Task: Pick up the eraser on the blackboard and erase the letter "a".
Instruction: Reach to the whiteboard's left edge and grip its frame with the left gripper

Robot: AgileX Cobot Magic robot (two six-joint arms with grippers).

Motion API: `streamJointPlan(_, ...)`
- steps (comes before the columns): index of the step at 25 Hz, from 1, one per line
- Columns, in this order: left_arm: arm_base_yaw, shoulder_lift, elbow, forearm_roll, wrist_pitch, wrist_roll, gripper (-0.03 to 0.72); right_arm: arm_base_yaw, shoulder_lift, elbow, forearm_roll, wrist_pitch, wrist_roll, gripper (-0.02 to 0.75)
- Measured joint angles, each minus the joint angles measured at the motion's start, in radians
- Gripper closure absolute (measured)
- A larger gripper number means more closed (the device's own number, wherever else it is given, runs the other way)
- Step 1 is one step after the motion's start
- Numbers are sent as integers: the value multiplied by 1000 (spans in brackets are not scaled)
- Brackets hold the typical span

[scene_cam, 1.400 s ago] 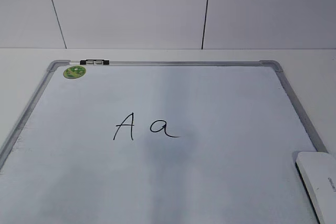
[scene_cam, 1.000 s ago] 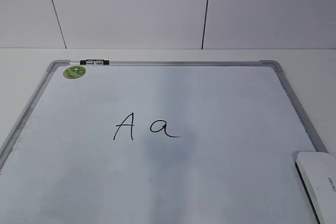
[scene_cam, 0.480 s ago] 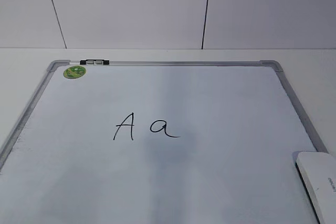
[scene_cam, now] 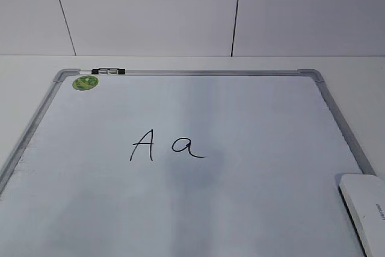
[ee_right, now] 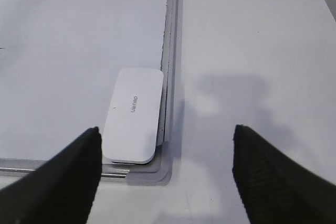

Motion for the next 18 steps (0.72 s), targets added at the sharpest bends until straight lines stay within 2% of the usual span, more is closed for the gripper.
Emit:
streamJointPlan(10,0,48,-13,-14,-2,0,137,0,0,0,7,0,0,146)
streamJointPlan(18,0,212,-153,15,-4,0,137,0,67,-99,75,16,-40,146)
